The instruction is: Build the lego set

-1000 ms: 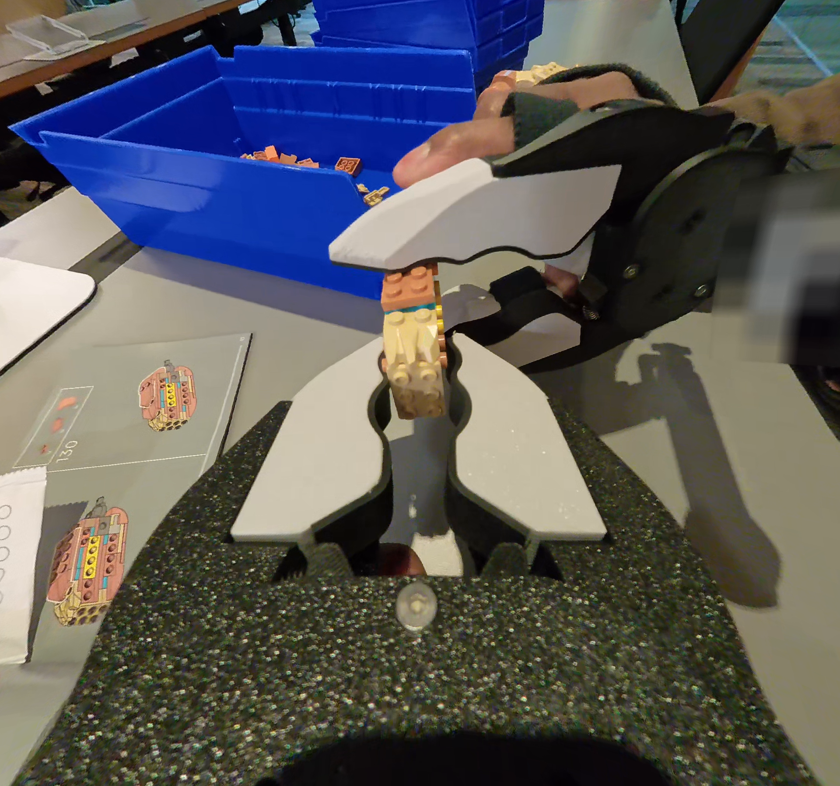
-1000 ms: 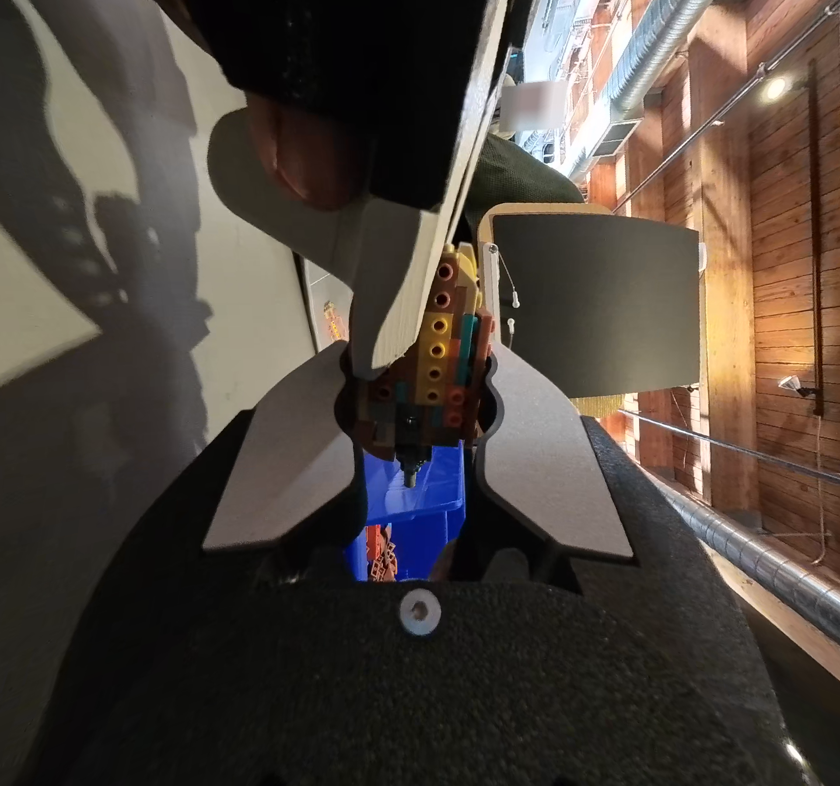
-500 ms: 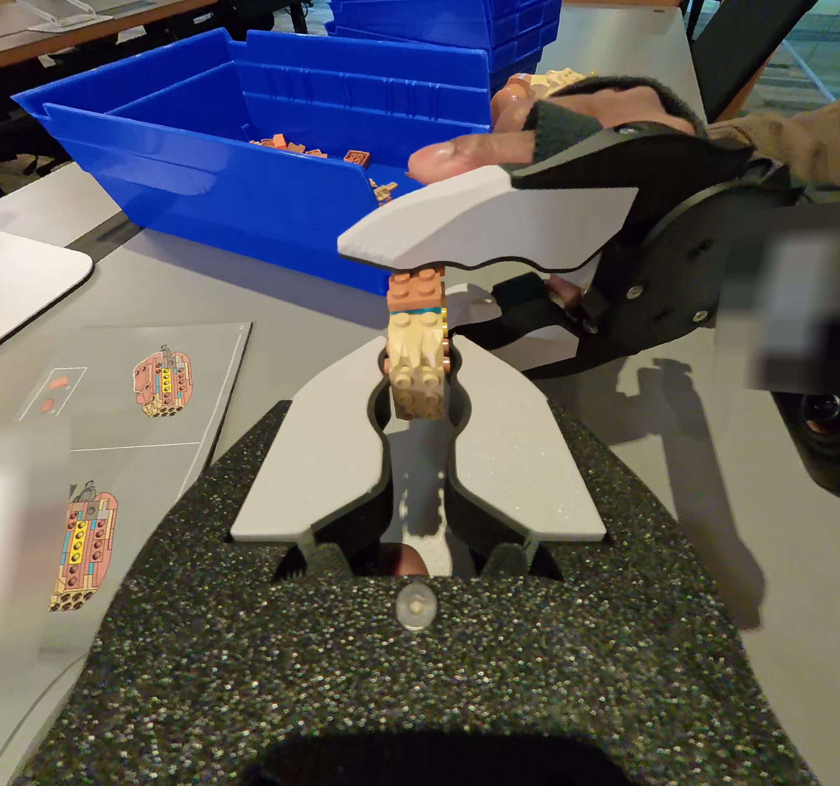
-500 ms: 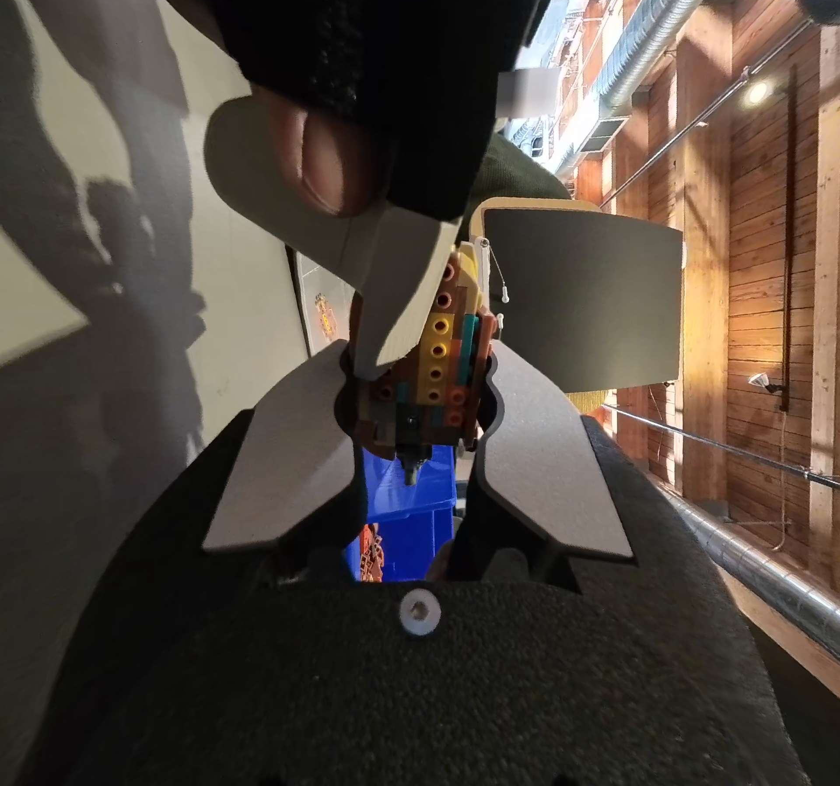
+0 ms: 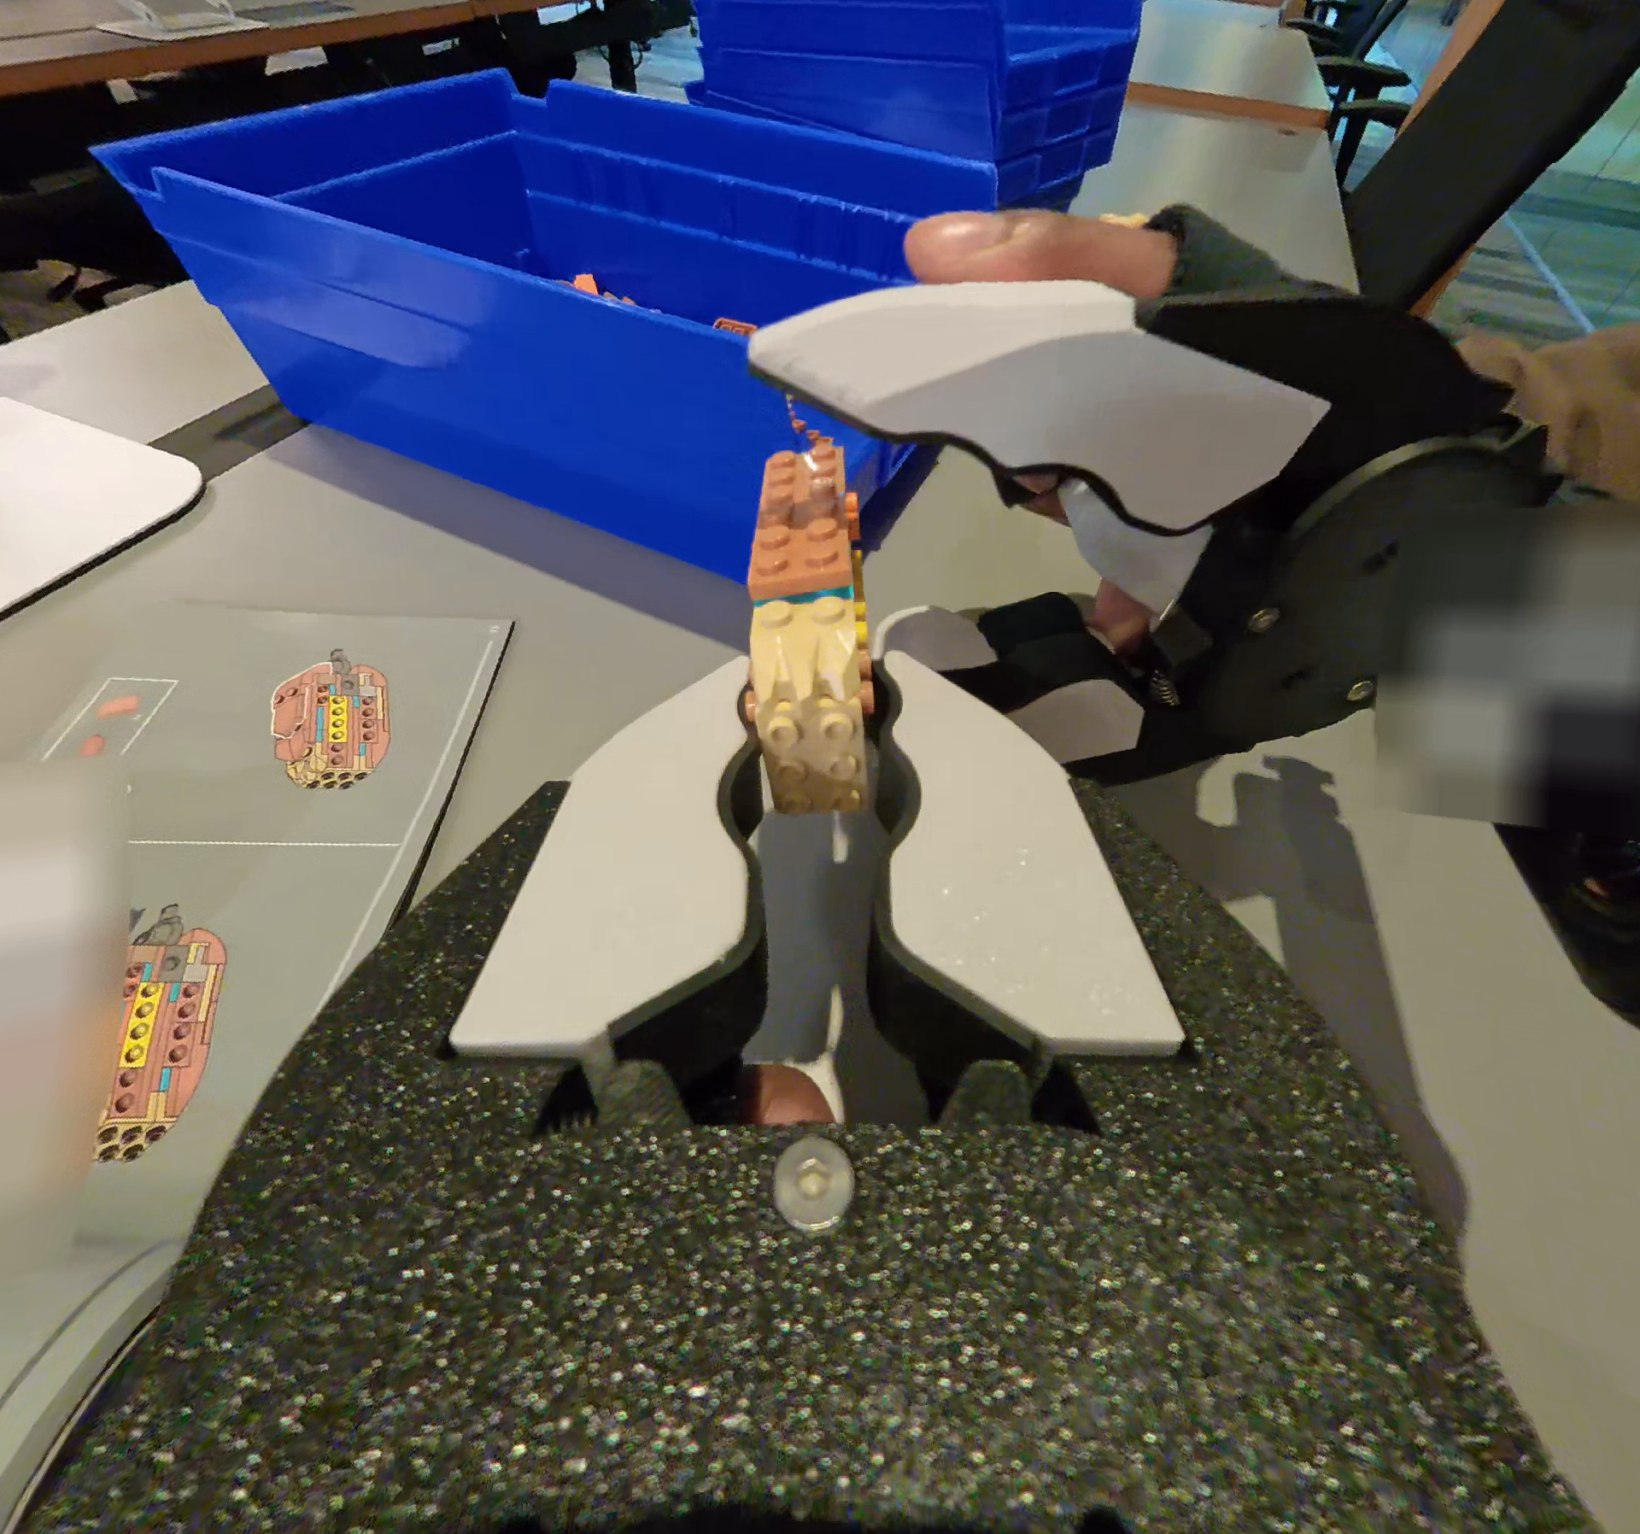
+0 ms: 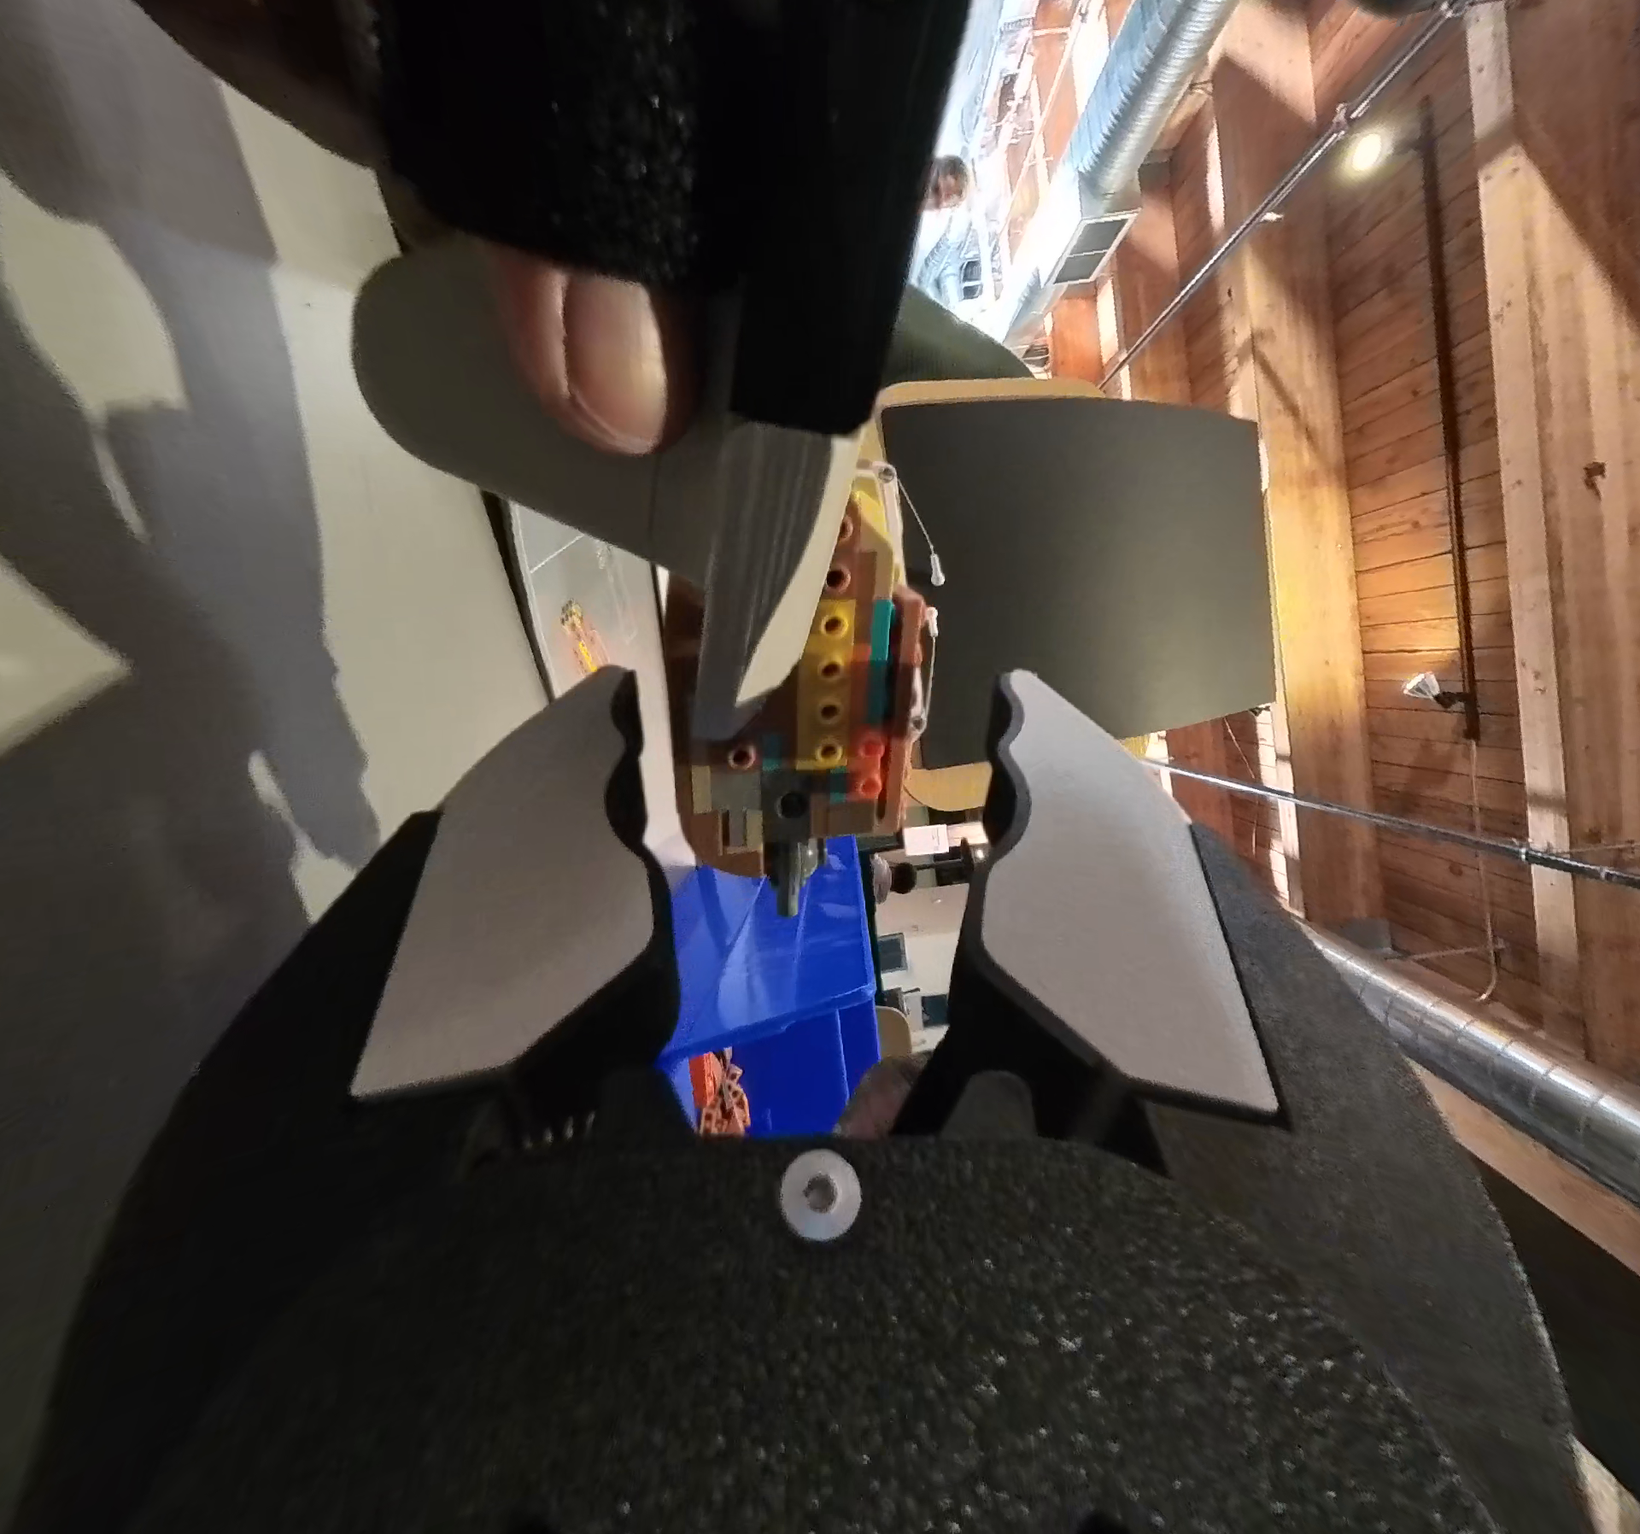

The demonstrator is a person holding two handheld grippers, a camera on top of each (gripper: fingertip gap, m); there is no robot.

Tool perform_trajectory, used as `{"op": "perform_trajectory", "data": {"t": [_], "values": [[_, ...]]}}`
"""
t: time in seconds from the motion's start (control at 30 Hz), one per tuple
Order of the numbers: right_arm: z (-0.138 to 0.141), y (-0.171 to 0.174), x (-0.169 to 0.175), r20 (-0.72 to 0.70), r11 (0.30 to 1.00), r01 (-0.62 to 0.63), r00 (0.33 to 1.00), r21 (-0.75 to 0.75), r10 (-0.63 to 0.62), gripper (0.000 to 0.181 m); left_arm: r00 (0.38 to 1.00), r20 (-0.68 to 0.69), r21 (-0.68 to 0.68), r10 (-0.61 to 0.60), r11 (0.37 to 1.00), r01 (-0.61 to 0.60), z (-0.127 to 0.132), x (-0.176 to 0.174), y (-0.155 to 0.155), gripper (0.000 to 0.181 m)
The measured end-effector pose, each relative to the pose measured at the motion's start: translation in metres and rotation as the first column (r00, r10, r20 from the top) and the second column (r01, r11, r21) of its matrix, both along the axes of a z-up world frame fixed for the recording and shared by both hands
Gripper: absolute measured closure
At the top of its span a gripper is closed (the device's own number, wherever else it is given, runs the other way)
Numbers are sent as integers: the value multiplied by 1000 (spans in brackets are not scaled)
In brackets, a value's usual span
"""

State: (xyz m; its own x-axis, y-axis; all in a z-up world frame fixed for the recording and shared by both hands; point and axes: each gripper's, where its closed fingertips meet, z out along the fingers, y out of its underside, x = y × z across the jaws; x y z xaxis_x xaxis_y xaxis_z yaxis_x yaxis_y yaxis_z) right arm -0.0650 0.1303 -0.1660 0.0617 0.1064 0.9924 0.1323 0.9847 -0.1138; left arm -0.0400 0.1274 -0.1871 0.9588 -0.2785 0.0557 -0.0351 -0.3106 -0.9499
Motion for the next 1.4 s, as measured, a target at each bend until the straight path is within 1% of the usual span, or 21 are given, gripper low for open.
{"op": "perform_trajectory", "data": {"t": [0.1,0.2,0.23,0.3,0.43,0.63,0.8,1.1,1.23,1.4], "values": [[-4,-7,0,15,1000,-23,1000,14,23,110,999,-32,-2,-5,1000,5,-1,3,0,159],[-6,-10,1,15,999,-34,999,24,33,120,999,-36,-2,-12,1000,12,-1,6,1,159],[-5,-10,2,17,999,-39,999,18,39,127,999,-44,-8,-13,1000,12,-2,6,0,159],[-5,-11,3,25,999,-52,998,13,52,130,999,-40,-5,-18,1000,18,-2,7,0,159],[-6,-12,5,36,998,-60,998,4,60,130,999,-44,-6,-28,1000,28,-3,9,0,160],[-5,-15,8,50,992,-113,992,-55,116,130,993,-98,0,-62,998,62,-2,12,-3,160],[-7,-16,10,71,987,-132,988,-92,139,131,991,-118,2,-67,998,67,-3,13,-3,159],[-8,-17,12,100,982,-148,982,-118,160,131,986,-154,3,-71,997,72,-3,15,-3,159],[-5,-17,13,96,982,-154,982,-108,165,130,990,-118,17,-77,997,79,0,15,-3,159],[-1,-17,14,76,984,-146,985,-105,154,130,985,-161,45,-60,997,68,3,13,-2,159]]}}
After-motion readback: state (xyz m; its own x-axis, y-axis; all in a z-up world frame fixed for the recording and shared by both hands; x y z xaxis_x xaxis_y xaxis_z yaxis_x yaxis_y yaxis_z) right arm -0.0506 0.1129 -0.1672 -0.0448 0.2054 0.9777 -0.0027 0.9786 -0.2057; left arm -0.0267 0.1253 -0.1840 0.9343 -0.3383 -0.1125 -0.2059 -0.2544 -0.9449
